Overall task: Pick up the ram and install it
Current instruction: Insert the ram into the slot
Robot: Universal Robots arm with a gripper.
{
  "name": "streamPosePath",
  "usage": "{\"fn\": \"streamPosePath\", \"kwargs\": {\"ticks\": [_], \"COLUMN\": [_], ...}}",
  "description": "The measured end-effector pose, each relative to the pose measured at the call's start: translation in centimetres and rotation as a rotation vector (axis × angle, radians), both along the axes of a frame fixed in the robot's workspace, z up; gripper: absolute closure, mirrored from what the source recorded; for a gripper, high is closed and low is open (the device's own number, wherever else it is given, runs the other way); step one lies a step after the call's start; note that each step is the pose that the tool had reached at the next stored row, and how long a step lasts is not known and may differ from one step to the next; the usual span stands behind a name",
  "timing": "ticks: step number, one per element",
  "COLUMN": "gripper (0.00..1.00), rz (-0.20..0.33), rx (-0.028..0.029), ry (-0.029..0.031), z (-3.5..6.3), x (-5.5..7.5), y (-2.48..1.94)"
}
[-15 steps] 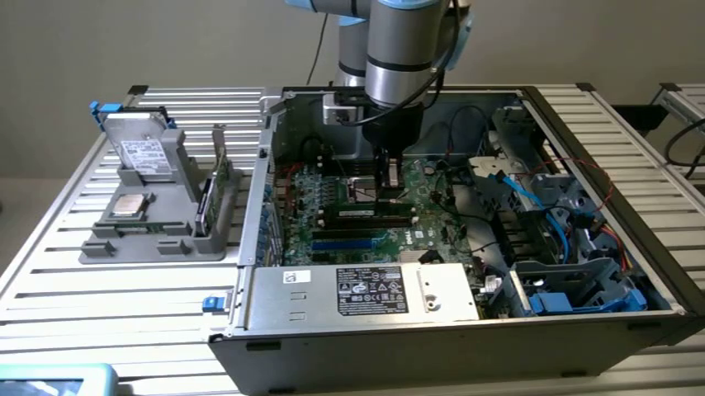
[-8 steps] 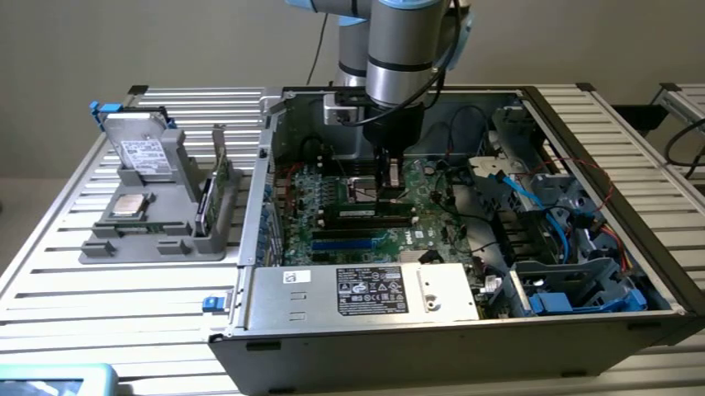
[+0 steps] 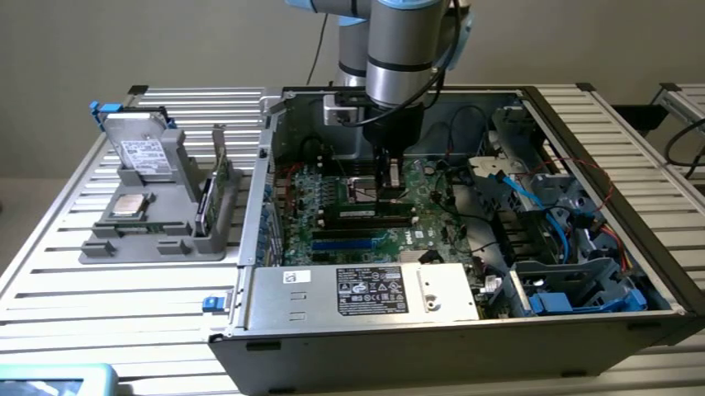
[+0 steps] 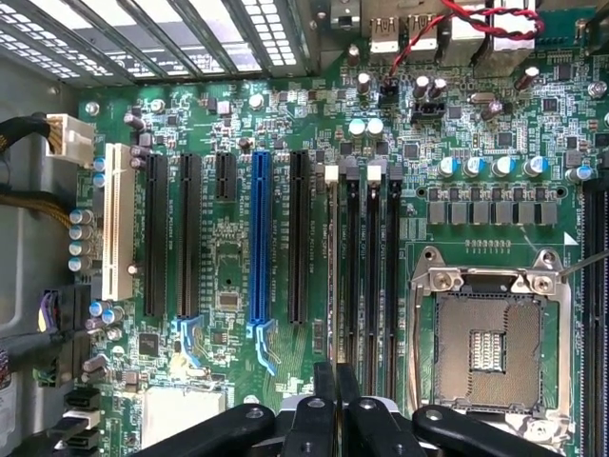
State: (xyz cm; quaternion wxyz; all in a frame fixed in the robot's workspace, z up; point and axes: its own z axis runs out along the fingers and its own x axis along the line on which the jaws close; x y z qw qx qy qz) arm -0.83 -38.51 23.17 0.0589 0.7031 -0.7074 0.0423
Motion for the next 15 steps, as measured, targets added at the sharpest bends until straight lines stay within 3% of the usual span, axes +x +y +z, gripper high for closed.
{"fn": "streamPosePath", "kwargs": {"ticks": [15], "gripper": [0.88], "rz": [0.0], "rx": [-0.0024], "ry": [-0.0002], "z": [-0.2], "x": [0.0], "y": [0.04]}}
